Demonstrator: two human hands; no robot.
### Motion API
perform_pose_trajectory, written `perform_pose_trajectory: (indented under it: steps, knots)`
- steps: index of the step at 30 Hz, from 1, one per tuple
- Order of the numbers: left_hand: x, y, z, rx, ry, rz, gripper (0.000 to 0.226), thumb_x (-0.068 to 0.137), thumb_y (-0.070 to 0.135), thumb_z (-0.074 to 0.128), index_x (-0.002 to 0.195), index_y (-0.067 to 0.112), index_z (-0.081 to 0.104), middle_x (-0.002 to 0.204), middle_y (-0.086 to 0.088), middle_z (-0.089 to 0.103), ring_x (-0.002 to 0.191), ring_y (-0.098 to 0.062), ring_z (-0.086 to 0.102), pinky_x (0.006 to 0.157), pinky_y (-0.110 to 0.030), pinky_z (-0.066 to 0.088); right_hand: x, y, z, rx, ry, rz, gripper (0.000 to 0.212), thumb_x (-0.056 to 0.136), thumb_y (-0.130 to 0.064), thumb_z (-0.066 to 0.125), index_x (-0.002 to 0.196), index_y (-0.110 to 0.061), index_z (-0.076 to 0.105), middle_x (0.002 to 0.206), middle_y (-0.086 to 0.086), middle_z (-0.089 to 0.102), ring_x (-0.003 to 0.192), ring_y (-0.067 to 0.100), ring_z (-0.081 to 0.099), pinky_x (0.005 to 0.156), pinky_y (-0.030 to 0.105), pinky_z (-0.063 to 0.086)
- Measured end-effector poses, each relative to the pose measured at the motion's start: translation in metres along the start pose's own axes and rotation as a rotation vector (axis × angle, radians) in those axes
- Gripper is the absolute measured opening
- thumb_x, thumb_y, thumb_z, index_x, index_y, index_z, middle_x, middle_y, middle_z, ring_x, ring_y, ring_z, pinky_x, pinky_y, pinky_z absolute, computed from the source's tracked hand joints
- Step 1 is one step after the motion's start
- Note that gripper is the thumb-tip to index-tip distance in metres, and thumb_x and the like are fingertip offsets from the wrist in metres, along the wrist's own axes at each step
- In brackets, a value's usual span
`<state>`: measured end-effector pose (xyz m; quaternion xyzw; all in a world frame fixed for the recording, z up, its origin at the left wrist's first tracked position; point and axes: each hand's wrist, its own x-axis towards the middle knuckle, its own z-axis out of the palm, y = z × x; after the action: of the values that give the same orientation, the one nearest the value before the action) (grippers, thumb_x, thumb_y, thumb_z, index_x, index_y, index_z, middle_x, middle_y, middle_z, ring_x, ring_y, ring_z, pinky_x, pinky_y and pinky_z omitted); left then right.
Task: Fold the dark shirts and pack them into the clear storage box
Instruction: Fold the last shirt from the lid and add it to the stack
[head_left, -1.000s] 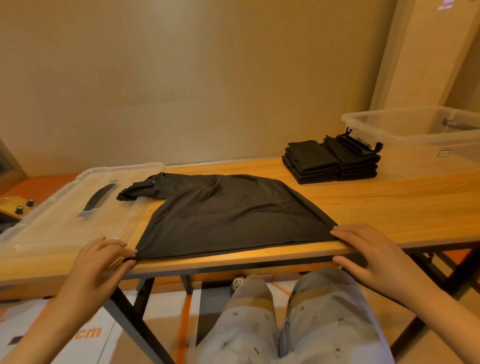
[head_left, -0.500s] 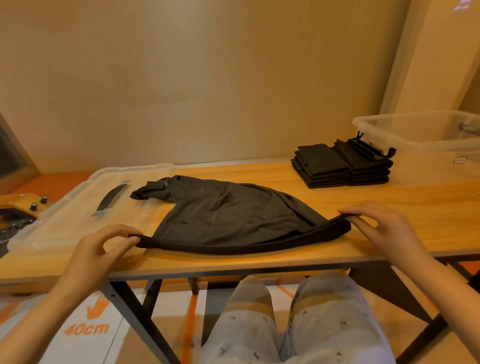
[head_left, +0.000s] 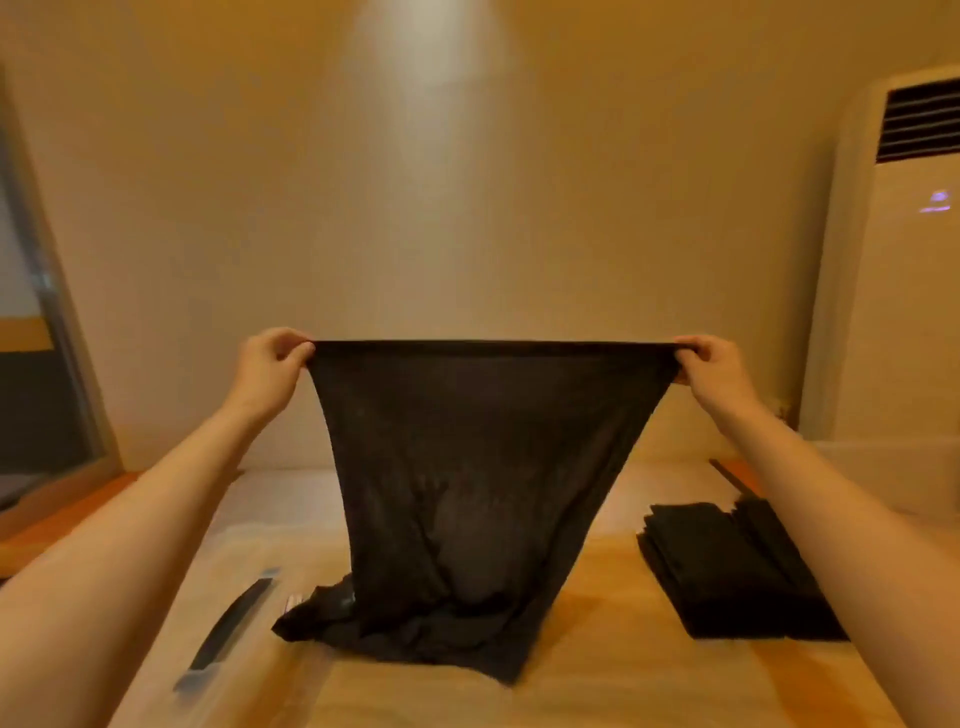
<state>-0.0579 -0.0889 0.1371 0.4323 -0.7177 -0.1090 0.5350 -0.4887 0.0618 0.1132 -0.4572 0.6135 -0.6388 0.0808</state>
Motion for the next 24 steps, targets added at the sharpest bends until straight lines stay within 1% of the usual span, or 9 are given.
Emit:
perform_pose_trajectory:
  steps: [2,5,7,10,13,15,20,22,24]
  knots:
    - [0.044,0.034,-0.016,-0.112,0.195,0.045,0.012,0.097,0.011,0.052,0.098,0.012,0.063,0.094,-0.012,0.065,0.090,-0.030,0.064,0.082,-0.043,0.052,0.033,-0.050,-0.004,0.071,0.140,-0.166,0.022,0.100,-0.005,0.042,0.103,-0.010,0.063,0.097,0.007,0.063,0.092,0.019,0.059,0.087,0.034,0.054]
    - [0.085,0.077,-0.044,-0.236,0.351,0.096,0.011,0.099,0.018,0.048,0.100,0.016,0.059,0.102,-0.008,0.064,0.097,-0.024,0.063,0.087,-0.043,0.055,0.059,-0.116,-0.009,0.152,0.258,-0.360,0.024,0.099,-0.008,0.042,0.094,-0.022,0.061,0.086,-0.010,0.060,0.083,0.005,0.057,0.083,0.030,0.048]
    - [0.098,0.096,-0.060,-0.279,0.402,0.115,0.010,0.099,0.020,0.047,0.100,0.017,0.057,0.103,-0.008,0.064,0.097,-0.023,0.063,0.087,-0.042,0.055,0.066,-0.147,-0.011,0.199,0.280,-0.417,0.030,0.098,-0.009,0.042,0.085,-0.031,0.058,0.084,-0.012,0.059,0.078,-0.001,0.056,0.078,0.027,0.049]
    - [0.100,0.108,-0.072,-0.293,0.403,0.133,0.009,0.099,0.019,0.047,0.100,0.017,0.056,0.099,-0.005,0.062,0.093,-0.019,0.061,0.084,-0.041,0.054,0.069,-0.167,-0.014,0.243,0.281,-0.409,0.033,0.099,-0.009,0.041,0.081,-0.032,0.056,0.082,-0.013,0.059,0.073,-0.003,0.056,0.071,0.021,0.049]
    - [0.089,0.106,-0.074,-0.282,0.347,0.127,0.010,0.099,0.020,0.048,0.101,0.016,0.057,0.101,-0.006,0.062,0.096,-0.020,0.061,0.087,-0.041,0.053,0.065,-0.168,-0.017,0.257,0.285,-0.380,0.031,0.099,-0.011,0.041,0.084,-0.032,0.059,0.085,-0.012,0.061,0.077,-0.002,0.057,0.071,0.021,0.049]
    - [0.079,0.101,-0.072,-0.280,0.303,0.121,0.011,0.100,0.019,0.049,0.102,0.015,0.058,0.101,-0.008,0.063,0.095,-0.022,0.061,0.085,-0.040,0.054,0.060,-0.162,-0.019,0.266,0.288,-0.365,0.029,0.098,-0.010,0.042,0.086,-0.029,0.060,0.085,-0.012,0.061,0.077,-0.002,0.057,0.072,0.020,0.048]
    - [0.063,0.098,-0.072,-0.303,0.270,0.115,0.011,0.101,0.015,0.048,0.105,0.012,0.058,0.101,-0.008,0.063,0.095,-0.020,0.061,0.073,-0.025,0.053,0.047,-0.150,-0.025,0.272,0.287,-0.344,0.023,0.099,-0.009,0.043,0.101,-0.018,0.064,0.086,-0.013,0.062,0.075,-0.004,0.058,0.070,0.015,0.050]
    - [0.062,0.100,-0.072,-0.311,0.270,0.115,0.012,0.101,0.015,0.047,0.105,0.011,0.058,0.100,-0.008,0.064,0.093,-0.019,0.061,0.072,-0.025,0.053,0.044,-0.150,-0.027,0.278,0.292,-0.350,0.022,0.099,-0.009,0.043,0.101,-0.018,0.063,0.085,-0.013,0.061,0.073,-0.005,0.057,0.067,0.014,0.048]
    - [0.064,0.100,-0.068,-0.321,0.270,0.116,0.011,0.101,0.015,0.048,0.103,0.011,0.058,0.091,-0.005,0.063,0.086,-0.019,0.060,0.070,-0.030,0.052,0.044,-0.149,-0.027,0.275,0.289,-0.346,0.021,0.100,-0.010,0.043,0.101,-0.019,0.062,0.086,-0.013,0.061,0.074,-0.004,0.057,0.067,0.016,0.048]
